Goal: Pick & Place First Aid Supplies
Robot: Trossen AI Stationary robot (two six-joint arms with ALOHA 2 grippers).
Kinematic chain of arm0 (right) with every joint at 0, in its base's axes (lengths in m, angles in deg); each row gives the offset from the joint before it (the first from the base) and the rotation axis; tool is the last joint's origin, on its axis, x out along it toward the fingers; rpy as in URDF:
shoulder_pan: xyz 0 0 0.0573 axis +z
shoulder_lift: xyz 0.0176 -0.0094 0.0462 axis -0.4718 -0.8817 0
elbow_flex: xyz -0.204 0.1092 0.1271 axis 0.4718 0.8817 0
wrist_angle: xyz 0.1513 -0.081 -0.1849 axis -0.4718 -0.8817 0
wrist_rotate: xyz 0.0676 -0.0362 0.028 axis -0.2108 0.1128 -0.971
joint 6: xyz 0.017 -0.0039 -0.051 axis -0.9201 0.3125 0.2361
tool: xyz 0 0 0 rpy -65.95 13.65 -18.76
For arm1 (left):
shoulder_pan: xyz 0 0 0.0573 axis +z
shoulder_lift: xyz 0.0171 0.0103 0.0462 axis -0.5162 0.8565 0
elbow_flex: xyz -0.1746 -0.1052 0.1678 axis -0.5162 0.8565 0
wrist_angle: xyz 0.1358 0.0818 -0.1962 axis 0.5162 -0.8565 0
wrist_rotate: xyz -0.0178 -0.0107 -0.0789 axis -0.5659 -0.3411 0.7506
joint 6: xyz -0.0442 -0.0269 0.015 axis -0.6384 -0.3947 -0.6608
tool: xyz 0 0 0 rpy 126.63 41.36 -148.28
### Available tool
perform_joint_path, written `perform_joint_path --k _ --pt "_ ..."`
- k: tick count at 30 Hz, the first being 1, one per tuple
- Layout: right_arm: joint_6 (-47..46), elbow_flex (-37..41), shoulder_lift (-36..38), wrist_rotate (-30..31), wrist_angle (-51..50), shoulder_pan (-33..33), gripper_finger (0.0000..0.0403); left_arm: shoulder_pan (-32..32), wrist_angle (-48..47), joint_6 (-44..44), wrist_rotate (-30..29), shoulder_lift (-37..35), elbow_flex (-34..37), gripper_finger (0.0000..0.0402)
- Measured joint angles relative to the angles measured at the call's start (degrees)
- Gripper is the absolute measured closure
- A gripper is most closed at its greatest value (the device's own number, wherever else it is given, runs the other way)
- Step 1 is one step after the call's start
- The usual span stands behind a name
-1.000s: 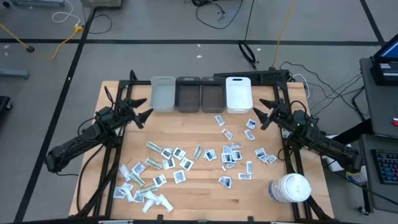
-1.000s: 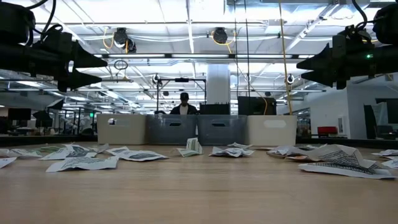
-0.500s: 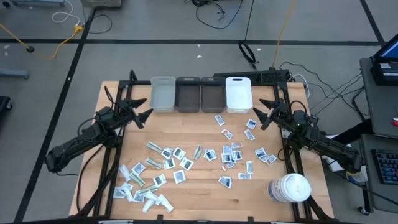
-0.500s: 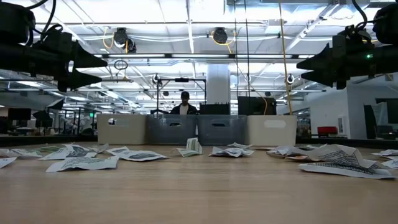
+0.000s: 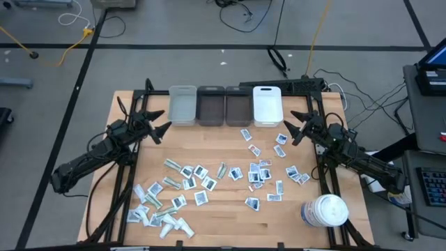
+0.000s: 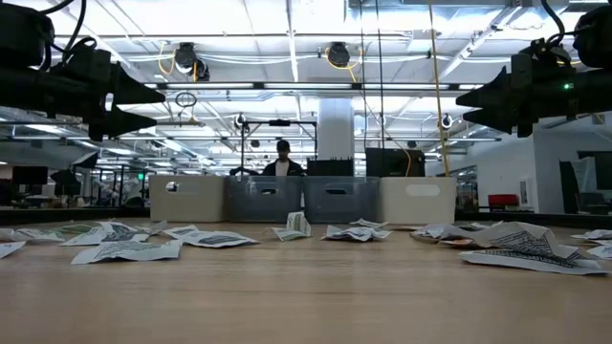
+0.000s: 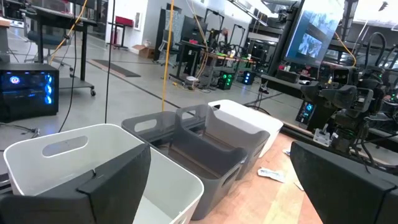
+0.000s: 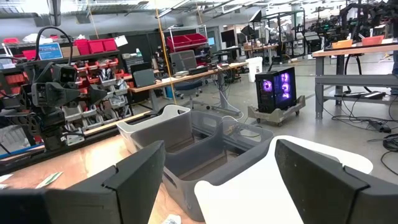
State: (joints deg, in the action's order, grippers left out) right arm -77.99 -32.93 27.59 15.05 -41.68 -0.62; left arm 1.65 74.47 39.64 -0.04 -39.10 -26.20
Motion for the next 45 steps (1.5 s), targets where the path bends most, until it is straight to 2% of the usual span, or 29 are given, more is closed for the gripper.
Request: perform_joint_path --k 20,23,30,38,45 --pt "0.0 0.0 0.0 0.0 0.0 0.0 0.0105 0.0 -0.9 -1.3 -0.6 0.1 -1.1 0.0009" --pt "0.0 0.0 0.0 0.0 0.0 0.0 0.0105 0.0 -3.7 0.7 -0.8 1.4 -6.4 0.0009" --pt "0.0 0.0 0.0 0.0 0.0 0.0 0.0105 0.0 -20.6 4.0 -2.6 10.0 -23.3 0.0009" --pt "0.0 0.0 0.0 0.0 0.0 0.0 0.0105 -0.5 -40.5 0.9 0.8 26.3 -44.0 0.0009" --pt "0.0 0.0 0.0 0.0 0.0 0.0 0.0105 -4.6 -53.0 0.2 4.5 40.7 -59.3 0.0009"
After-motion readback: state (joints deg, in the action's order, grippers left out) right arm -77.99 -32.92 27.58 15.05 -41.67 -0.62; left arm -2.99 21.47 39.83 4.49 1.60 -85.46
